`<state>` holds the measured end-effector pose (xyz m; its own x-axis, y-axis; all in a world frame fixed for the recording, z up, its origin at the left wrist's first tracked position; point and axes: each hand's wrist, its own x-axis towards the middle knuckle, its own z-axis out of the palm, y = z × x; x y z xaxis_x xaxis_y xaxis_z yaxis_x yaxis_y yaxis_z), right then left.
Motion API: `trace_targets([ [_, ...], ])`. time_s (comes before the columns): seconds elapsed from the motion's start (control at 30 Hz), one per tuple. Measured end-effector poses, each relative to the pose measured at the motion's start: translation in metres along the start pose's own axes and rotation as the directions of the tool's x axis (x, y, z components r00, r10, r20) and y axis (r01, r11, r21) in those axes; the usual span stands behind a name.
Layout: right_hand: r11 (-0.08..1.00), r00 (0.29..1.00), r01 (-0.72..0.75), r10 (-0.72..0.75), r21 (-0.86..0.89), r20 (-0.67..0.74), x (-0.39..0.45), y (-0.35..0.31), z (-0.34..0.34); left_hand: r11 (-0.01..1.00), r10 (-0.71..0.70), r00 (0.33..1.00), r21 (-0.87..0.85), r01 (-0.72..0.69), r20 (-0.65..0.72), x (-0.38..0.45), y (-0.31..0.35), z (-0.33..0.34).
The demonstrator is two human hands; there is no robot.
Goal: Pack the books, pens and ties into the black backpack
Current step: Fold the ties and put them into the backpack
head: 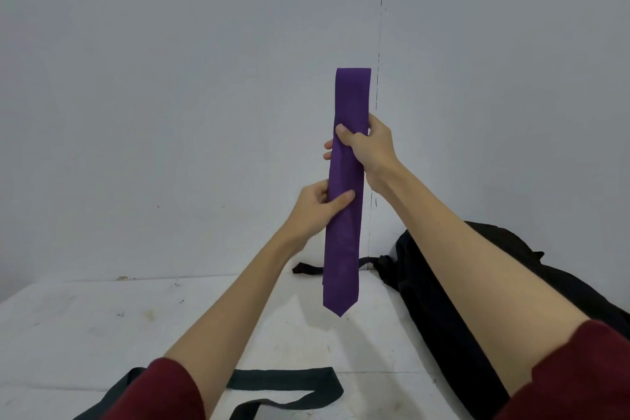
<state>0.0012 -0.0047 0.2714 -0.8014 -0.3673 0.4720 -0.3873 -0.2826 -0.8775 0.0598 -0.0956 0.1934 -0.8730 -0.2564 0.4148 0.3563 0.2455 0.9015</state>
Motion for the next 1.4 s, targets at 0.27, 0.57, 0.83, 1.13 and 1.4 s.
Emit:
trace_targets([
  [0.27,0.998,0.999,-0.009,0.012,0.067,-0.051,0.011,-0.007,0.000,1.000,-0.017,1.000,0.009,0.017,-0.027,-0.014,-0.010,0.016],
  [0.57,0.983,0.977,-0.165,0.174,0.080,-0.123,0.012,0.014,-0.028,0.999,-0.048,0.997,0.009,0.048,0.064,-0.035,0.003,0.007],
  [0.83,0.877,0.896,-0.439,0.444,-0.196,-0.016,-0.006,0.046,-0.038,0.982,-0.178,0.984,0.059,0.177,0.015,-0.037,0.006,-0.007],
  [1.13,0.908,0.852,-0.116,0.299,-0.403,0.430,-0.015,0.058,-0.059,0.965,-0.263,0.964,0.008,0.264,-0.049,-0.009,0.022,-0.016],
  [1.4,0.977,0.966,-0.003,0.058,-0.214,0.251,-0.025,0.067,-0.036,0.957,-0.275,0.960,-0.110,0.268,-0.054,-0.007,0.026,-0.007],
])
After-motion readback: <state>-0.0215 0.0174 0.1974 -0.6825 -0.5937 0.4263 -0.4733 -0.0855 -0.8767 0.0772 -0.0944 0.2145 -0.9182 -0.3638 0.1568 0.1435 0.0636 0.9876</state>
